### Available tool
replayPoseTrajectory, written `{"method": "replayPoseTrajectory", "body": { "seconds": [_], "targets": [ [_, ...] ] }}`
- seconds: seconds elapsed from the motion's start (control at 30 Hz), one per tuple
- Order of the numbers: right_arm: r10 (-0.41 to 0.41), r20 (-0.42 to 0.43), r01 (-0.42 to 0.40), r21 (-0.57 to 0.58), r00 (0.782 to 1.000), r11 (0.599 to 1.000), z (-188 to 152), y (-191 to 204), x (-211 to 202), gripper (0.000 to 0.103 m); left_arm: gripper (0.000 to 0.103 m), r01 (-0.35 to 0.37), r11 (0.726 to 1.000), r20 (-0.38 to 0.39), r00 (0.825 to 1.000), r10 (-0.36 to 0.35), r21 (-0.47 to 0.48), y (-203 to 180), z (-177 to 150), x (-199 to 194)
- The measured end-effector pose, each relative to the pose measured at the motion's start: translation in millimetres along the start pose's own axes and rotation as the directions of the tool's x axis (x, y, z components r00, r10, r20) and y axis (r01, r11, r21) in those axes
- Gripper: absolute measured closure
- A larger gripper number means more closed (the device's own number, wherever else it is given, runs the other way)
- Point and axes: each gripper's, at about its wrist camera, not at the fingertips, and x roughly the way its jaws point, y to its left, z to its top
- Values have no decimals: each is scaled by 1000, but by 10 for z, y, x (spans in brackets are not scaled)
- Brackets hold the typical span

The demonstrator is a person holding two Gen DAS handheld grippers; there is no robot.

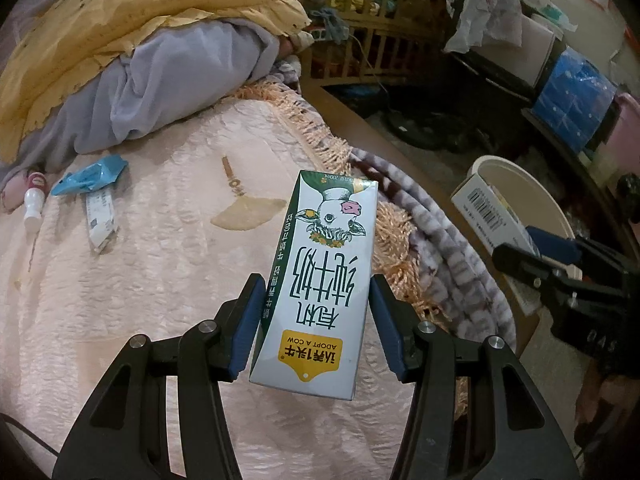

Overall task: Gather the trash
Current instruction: 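Lift the carton and rainbow box and carry both toward the cream bucket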

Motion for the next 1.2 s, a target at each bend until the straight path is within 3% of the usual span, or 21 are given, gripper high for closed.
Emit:
{"method": "replayPoseTrajectory", "body": {
  "seconds": [1.2],
  "targets": [
    [-105,7,104,106,994,989,-75,-602,-215,48,51,98,994,5,995,-99,51,-410,189,90]
  ]
}}
